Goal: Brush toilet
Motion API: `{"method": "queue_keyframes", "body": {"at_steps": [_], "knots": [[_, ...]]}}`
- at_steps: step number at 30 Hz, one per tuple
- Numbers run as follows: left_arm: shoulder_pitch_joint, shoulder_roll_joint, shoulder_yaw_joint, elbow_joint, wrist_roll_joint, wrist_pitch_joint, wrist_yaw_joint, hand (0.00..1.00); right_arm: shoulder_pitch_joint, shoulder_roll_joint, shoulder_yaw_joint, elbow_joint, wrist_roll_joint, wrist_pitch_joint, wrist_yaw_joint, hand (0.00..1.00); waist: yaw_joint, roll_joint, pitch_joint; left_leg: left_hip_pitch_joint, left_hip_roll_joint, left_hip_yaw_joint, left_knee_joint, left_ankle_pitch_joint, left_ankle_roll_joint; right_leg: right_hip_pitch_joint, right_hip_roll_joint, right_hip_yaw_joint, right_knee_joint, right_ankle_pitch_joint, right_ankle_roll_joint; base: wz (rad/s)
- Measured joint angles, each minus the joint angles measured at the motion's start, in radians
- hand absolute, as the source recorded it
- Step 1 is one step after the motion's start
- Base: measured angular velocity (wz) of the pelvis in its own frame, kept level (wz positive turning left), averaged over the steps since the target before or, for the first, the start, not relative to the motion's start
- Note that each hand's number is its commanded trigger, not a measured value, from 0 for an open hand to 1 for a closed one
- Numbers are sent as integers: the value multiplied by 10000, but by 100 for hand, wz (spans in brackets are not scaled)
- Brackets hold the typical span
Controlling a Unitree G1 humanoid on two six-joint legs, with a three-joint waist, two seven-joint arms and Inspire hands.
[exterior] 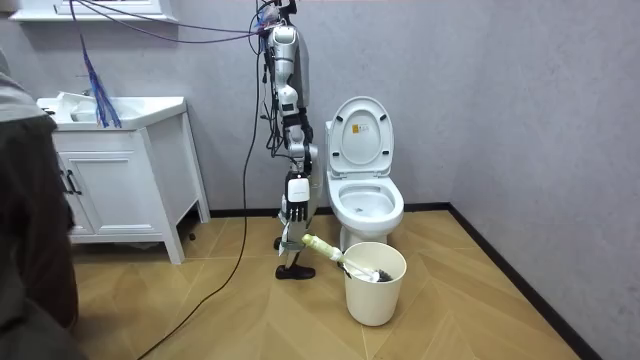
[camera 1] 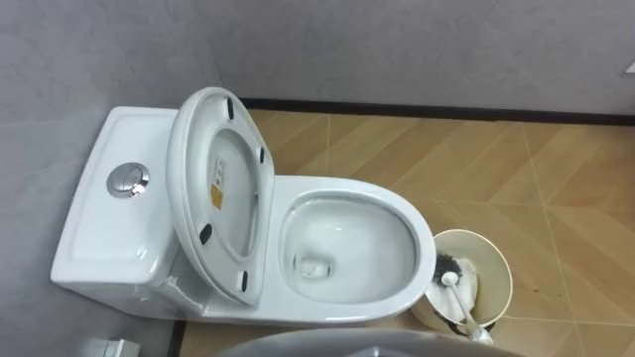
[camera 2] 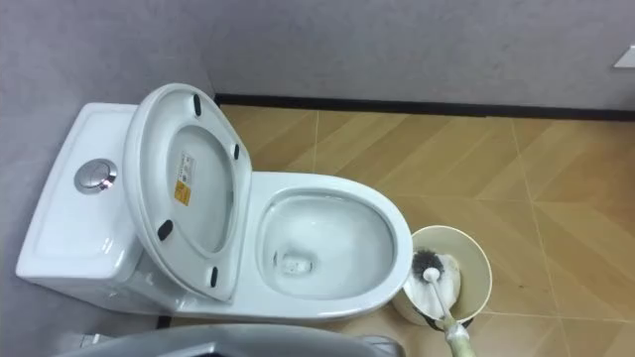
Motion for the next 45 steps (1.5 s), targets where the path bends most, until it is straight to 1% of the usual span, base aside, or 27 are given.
{"method": "queue_keyframes", "body": {"at_steps": [7,12,17,18,20,21,23,25,26,27,29,31,33,36,39,40,41,42,44,45], "knots": [[-5,15,-3,0,-1,-2,37,0,-12,-1,5,-36,-1,-52,-39,0,13,2,1,4,1,14,-5,0,0,0,0,13,9,1,0,0],[0,33,-4,5,-27,-12,46,0,-4,1,-4,-263,-9,-161,-591,0,20,12,3,16,-3,43,-6,0,0,-1,3,62,12,0,0,0],[5,46,-19,5,-16,-315,71,0,17,0,-26,-661,74,-616,-1631,0,8,58,12,7,-4,55,-6,-1,0,-3,6,53,-1,0,2,0],[6,46,-18,4,-15,-331,101,0,19,0,-45,-720,94,-656,-1746,0,14,63,11,5,-4,52,-7,-1,0,-5,5,50,-1,-1,2,0],[1,43,-17,3,-16,-405,216,0,8,-1,-378,-1084,145,-849,-2141,0,25,120,2,-93,-1,60,-7,-1,0,-124,11,58,25,0,1,0],[-13,44,-15,-1,-18,-433,225,0,9,-3,-440,-1231,200,-877,-2255,0,25,135,0,-155,1,63,-5,-1,0,-179,11,53,35,1,1,0],[-8,45,-10,-78,-16,-550,254,0,33,-1,-639,-1723,553,-1201,-2644,0,12,154,-11,-294,6,73,2,0,0,-308,10,17,32,34,4,0],[-9,50,-7,-146,0,-586,256,0,29,0,-711,-2065,889,-1360,-2845,0,25,162,-10,-370,5,81,13,0,0,-366,8,7,15,54,1,0],[-7,67,-5,-158,4,-594,255,0,18,0,-722,-2247,1095,-1500,-2980,0,31,160,-10,-398,5,72,14,0,0,-374,9,-1,-3,60,1,0],[-5,84,-4,-168,5,-594,255,0,23,0,-724,-2355,1179,-1547,-3026,0,31,159,-8,-406,5,69,13,0,0,-375,9,-6,-6,60,1,0],[-5,162,-5,-216,-1,-604,256,0,-71,-1,-722,-2446,1656,-1809,-3240,0,55,153,-11,-463,5,77,13,0,0,-410,9,-22,-12,60,1,0],[-1,181,-7,-323,-8,-641,256,0,-147,-2,-701,-2437,1962,-1922,-3420,0,63,145,-25,-556,5,78,12,0,0,-500,7,-39,1,68,0,0],[-4,185,-9,-342,-46,-701,271,0,-202,-2,-679,-2432,2201,-1957,-3540,0,70,151,-45,-645,5,76,15,0,0,-573,10,-37,5,90,-1,0],[-23,189,-15,-453,-123,-814,458,0,-249,-6,-668,-2433,2286,-2056,-3797,0,75,204,-58,-810,10,68,15,1,0,-760,14,-66,74,98,-6,-1],[-190,196,-15,-492,-140,-1063,738,0,-516,-27,-683,-2418,2263,-2128,-4150,0,64,246,-37,-1092,31,35,35,3,1,-1099,14,-92,313,101,-11,-2],[-328,208,-16,-491,-284,-1169,840,0,-633,-36,-682,-2385,2271,-2209,-4279,0,57,261,-38,-1226,32,31,42,2,1,-1256,11,-101,350,105,-16,5],[-453,226,-18,-489,-566,-1256,896,0,-734,-41,-657,-2371,2273,-2290,-4377,0,60,276,-40,-1414,32,21,87,2,1,-1467,4,-138,378,122,-27,6],[-491,234,-18,-489,-694,-1305,913,0,-800,-41,-638,-2354,2273,-2315,-4419,0,59,320,-69,-1540,33,5,139,3,2,-1558,-2,-169,399,144,-27,8],[-883,243,-34,-488,-916,-1473,1053,0,-1205,-43,-587,-1907,2285,-2391,-4527,0,28,281,8,-2057,30,-91,439,4,4,-1918,-37,-279,552,198,-30,12],[-935,246,-46,-488,-916,-1514,1097,0,-1284,-44,-588,-1805,2281,-2404,-4542,0,20,281,8,-2218,27,-128,505,3,4,-2034,-47,-316,580,203,-32,16]]}}
